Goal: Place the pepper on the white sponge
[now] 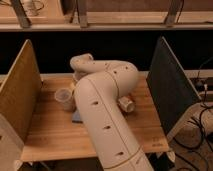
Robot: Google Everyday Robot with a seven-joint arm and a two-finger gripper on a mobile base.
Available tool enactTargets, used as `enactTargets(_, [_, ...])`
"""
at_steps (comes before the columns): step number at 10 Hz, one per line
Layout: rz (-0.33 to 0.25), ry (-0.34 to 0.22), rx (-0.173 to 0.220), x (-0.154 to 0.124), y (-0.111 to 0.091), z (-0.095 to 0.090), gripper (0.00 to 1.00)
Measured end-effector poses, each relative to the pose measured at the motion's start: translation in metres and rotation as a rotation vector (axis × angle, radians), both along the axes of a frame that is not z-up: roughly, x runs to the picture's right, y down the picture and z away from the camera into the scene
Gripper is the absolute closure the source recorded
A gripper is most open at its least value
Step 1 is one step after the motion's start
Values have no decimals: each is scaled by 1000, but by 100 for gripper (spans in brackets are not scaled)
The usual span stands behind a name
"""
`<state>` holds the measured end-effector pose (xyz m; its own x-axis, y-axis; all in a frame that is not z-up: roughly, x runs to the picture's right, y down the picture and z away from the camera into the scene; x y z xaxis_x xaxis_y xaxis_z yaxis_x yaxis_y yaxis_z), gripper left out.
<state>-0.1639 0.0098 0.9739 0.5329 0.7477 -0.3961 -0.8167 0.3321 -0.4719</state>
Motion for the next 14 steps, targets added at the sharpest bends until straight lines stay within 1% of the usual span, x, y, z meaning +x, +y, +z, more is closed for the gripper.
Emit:
enactTargets(1, [5, 2, -5, 2, 1, 0, 27])
enactTargets(2, [8, 5, -17, 2, 5, 2, 27])
enactTargets(3, [10, 9, -38, 4, 12, 5, 27])
enactTargets(5, [10, 10, -61, 3, 20, 10, 27])
enactTargets(7, [-13, -2, -88, -6, 32, 15, 27])
enactTargets(8, [-26, -8, -101, -12, 37, 18, 29])
enactTargets(9, [-40, -11, -109, -15, 42, 21, 38])
enactTargets(10, [-57, -8, -109, -16, 44, 24, 50])
enactTargets(12, [-70, -5, -97, -16, 39, 27, 69])
enactTargets(13, [-73, -5, -89, -17, 36, 27, 81])
enactTargets(14, [-72, -6, -80, -18, 32, 27, 89])
